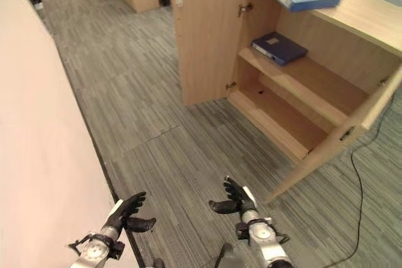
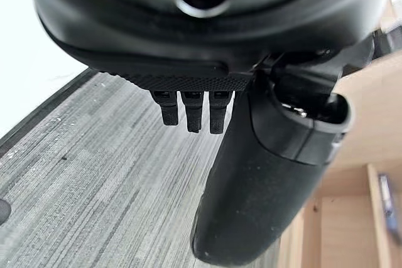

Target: Put the empty folder in the office cabinet

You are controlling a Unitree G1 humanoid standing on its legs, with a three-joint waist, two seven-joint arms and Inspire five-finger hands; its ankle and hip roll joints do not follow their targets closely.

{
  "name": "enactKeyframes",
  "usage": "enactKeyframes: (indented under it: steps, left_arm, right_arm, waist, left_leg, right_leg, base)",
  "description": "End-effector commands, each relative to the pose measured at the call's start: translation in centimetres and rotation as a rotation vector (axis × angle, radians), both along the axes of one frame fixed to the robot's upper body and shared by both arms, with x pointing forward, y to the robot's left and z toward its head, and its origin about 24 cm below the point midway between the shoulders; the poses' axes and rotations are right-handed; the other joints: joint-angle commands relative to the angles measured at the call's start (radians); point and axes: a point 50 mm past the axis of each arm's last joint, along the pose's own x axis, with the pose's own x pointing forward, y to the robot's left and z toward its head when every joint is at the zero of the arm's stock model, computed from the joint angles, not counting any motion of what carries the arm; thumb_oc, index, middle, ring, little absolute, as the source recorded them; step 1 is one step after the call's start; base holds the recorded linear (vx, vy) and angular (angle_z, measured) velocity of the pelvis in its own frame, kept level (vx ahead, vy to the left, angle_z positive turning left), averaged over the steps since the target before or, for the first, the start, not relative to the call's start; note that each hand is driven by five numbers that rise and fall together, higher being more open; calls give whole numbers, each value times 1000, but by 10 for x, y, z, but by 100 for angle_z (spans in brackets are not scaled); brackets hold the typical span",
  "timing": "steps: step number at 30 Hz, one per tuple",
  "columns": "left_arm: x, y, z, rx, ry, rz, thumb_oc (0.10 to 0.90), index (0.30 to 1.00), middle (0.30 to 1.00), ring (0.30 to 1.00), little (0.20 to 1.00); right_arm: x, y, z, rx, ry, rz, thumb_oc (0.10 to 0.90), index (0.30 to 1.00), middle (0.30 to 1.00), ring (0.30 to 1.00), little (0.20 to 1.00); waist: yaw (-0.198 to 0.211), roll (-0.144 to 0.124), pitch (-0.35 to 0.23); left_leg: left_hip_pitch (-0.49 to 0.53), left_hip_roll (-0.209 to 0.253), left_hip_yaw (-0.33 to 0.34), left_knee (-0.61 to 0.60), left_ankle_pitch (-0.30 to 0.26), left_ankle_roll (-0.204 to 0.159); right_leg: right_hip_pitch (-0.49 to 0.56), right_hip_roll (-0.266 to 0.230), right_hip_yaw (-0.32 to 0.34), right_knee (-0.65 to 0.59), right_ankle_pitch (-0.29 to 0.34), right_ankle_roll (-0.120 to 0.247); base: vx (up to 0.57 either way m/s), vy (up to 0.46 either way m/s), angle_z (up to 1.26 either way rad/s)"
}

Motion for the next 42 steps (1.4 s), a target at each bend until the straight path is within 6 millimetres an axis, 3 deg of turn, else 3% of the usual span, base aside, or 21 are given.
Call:
enactKeyframes:
  steps: [1,5,7,11,15,16,17,18,19,21,22,23,24,25,29,30,33,34,36,39,42]
  left_arm:
    - [44,-21,41,-59,-249,-115,800,900,900,900,900]
    - [40,-19,38,-55,-237,-114,800,900,900,900,900]
    - [34,-20,33,-64,-209,-117,800,900,900,900,900]
    - [34,-33,29,-91,-192,-152,800,900,900,900,900]
    - [44,-45,33,-118,-213,-180,800,900,900,900,900]
    - [46,-45,34,-119,-213,-179,800,900,900,900,900]
    - [47,-45,34,-119,-213,-179,800,900,900,900,900]
    - [49,-47,34,-121,-215,-186,800,900,900,900,900]
    - [51,-52,34,-124,-209,-200,800,900,900,900,900]
    - [54,-56,35,-123,-212,-203,800,900,900,900,900]
    - [55,-56,35,-122,-213,-203,800,900,900,900,900]
    - [56,-58,34,-122,-207,-207,800,900,900,900,900]
    - [56,-58,34,-122,-207,-207,800,900,900,900,900]
    - [56,-59,33,-126,-202,-212,800,900,900,900,900]
    - [50,-60,30,-126,-183,-223,800,900,900,900,900]
    - [46,-60,25,-123,-162,-220,800,900,900,900,900]
    - [43,-59,22,-120,-150,-210,800,900,900,900,900]
    - [43,-57,20,-112,-140,-195,800,900,900,900,900]
    - [42,-55,19,-104,-136,-185,800,900,900,900,900]
    - [37,-47,17,-88,-124,-174,800,900,900,900,900]
    - [34,-42,15,-72,-108,-186,800,900,900,900,900]
  right_arm:
    - [21,1,21,26,-145,-14,800,900,900,900,900]
    - [14,-6,15,16,-109,-34,800,900,900,900,900]
    - [3,-13,6,-1,-54,-54,800,900,900,900,900]
    - [-13,-35,1,-6,-18,-128,800,900,900,900,900]
    - [-21,-41,0,-7,-4,-121,800,900,900,900,900]
    - [-24,-38,-3,-2,16,-106,800,900,900,900,900]
    - [-24,-38,-3,-1,16,-105,800,900,900,900,900]
    - [-27,-37,-5,5,22,-111,800,900,900,900,900]
    - [-27,-38,-4,1,24,-98,800,900,900,900,900]
    - [-25,-38,-3,-16,28,-75,800,900,900,900,900]
    - [-25,-38,-3,-15,27,-74,800,900,900,900,900]
    - [-23,-34,-5,-26,42,-46,800,900,900,900,900]
    - [-23,-34,-5,-26,42,-46,800,900,900,900,900]
    - [-23,-33,-6,-27,48,-43,800,900,900,900,900]
    - [-20,-30,-3,-13,28,-36,800,900,900,900,900]
    - [-19,-28,-3,-13,27,-22,800,900,900,900,900]
    - [-17,-25,-4,-19,31,-10,800,900,900,900,900]
    - [-14,-23,-4,-23,29,-6,800,900,900,900,900]
    - [-12,-20,-4,-21,33,0,800,900,900,900,900]
    - [-10,-13,-7,-19,49,35,800,900,900,900,900]
    - [-9,-5,-11,-16,64,62,800,900,900,900,900]
  waist:
    - [-17,19,12]
    - [-24,25,6]
    - [-32,28,-5]
    - [-84,71,-23]
    - [-145,106,-28]
    - [-161,118,-28]
    - [-164,116,-30]
    - [-165,111,-28]
    - [-160,83,-14]
    - [-147,44,-3]
    - [-148,39,-5]
    - [-143,14,-7]
    - [-140,15,-5]
    - [-124,7,-13]
    - [-102,17,-18]
    - [-81,32,-22]
    - [-54,44,-20]
    - [-24,40,-14]
    - [-2,27,-16]
    - [35,39,-41]
    - [44,24,-68]
  left_leg:
    - [32,-75,-24,1,-62,4]
    - [78,-83,-38,1,-91,-3]
    - [134,-101,-56,1,-131,-11]
    - [169,-75,-108,26,-165,-31]
    - [130,7,-124,152,-41,-101]
    - [115,48,-127,225,60,-122]
    - [111,46,-130,223,65,-122]
    - [74,62,-133,292,123,-128]
    - [-2,60,-154,490,186,-121]
    - [-61,49,-150,641,189,-112]
    - [-64,44,-151,638,193,-110]
    - [-98,97,-93,658,194,-98]
    - [-95,100,-90,661,190,-99]
    - [-122,155,-56,609,191,-90]
    - [-153,197,-59,407,182,-86]
    - [-191,211,-99,240,196,-103]
    - [-246,233,-150,100,255,-126]
    - [-332,247,-185,22,282,-140]
    - [-395,240,-205,13,270,-150]
    - [-405,220,-276,16,272,-164]
    - [-385,201,-235,40,285,-155]
  right_leg:
    - [70,10,-25,-331,177,58]
    - [66,-17,-48,-370,217,67]
    - [72,-48,-114,-393,242,69]
    - [87,-45,-54,-335,257,58]
    - [83,-3,-35,-227,162,-4]
    - [103,53,-4,-219,108,-41]
    - [102,50,-6,-222,111,-42]
    - [123,70,8,-225,88,-62]
    - [172,98,37,-237,46,-104]
    - [217,103,63,-244,15,-130]
    - [214,98,64,-246,18,-129]
    - [247,98,79,-243,-12,-134]
    - [248,101,82,-241,-14,-134]
    - [279,103,99,-241,-38,-129]
    - [326,113,129,-249,-61,-98]
    - [365,111,154,-267,-82,-67]
    - [412,106,186,-277,-114,-47]
    - [466,96,218,-295,-139,-37]
    - [517,82,249,-308,-171,-30]
    - [559,72,317,-318,-205,-11]
    - [571,25,342,-305,-189,21]
  base:
    - [246,-119,33]
    - [309,-109,-8]
    - [554,-145,19]
    - [437,-146,48]
    - [321,-215,57]
    - [327,-216,74]
    - [315,-231,62]
    - [319,-303,11]
    - [317,-300,3]
    - [311,-317,-19]
    - [414,-307,-45]
    - [210,-96,-52]
    - [464,-55,-44]
    - [249,43,-27]
    - [440,172,-26]
    - [448,253,-19]
    - [477,223,-71]
    - [371,117,-59]
    - [581,216,-55]
    - [477,262,-84]
    - [374,379,-86]
